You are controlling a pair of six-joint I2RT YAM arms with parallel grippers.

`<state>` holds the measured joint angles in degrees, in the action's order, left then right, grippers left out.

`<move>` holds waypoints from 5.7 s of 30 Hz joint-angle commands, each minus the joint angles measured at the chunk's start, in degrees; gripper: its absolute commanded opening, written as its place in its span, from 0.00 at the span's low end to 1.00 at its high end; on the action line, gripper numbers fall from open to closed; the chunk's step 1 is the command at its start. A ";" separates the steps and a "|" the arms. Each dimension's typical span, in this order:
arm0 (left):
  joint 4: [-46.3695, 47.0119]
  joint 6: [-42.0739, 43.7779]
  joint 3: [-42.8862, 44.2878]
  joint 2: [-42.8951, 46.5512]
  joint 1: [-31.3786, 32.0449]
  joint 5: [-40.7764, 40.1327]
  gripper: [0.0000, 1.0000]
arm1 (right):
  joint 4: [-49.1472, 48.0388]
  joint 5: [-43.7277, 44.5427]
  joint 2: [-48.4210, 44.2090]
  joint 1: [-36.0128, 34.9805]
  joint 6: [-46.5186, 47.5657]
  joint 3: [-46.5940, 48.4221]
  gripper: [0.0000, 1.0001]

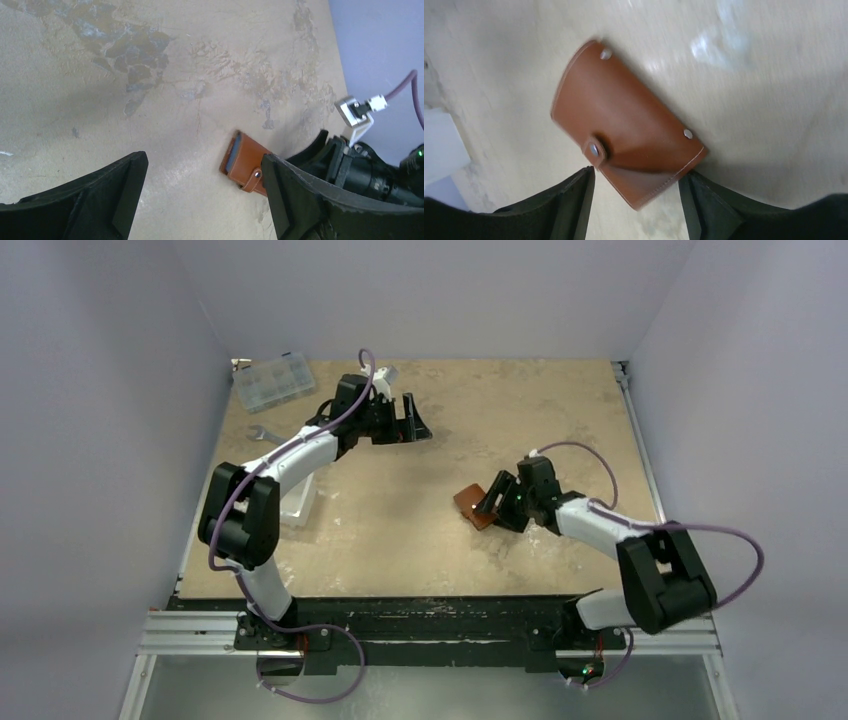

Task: Put the credit cards into the card holder
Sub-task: Open the card holder at the center of the board.

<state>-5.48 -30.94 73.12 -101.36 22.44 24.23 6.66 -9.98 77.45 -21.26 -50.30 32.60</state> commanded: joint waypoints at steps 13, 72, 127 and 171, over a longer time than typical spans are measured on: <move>-2.39 0.46 5.53 -5.88 0.24 5.87 0.89 | 11.90 19.65 25.00 -10.09 31.07 38.89 0.73; 1.76 -8.64 1.08 -17.51 4.80 8.56 0.09 | -3.13 1.74 15.15 -8.12 23.79 19.80 0.37; -4.52 -9.35 2.37 -21.98 -0.02 2.99 0.00 | -4.77 31.85 25.66 -15.80 20.33 29.86 0.00; -7.05 -3.72 5.54 -19.06 3.21 1.87 0.00 | -8.90 -7.94 19.85 -7.00 21.46 28.89 0.66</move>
<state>-8.93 -37.80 78.78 -120.25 24.60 30.83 0.78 -11.81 94.70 -30.94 -26.72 62.35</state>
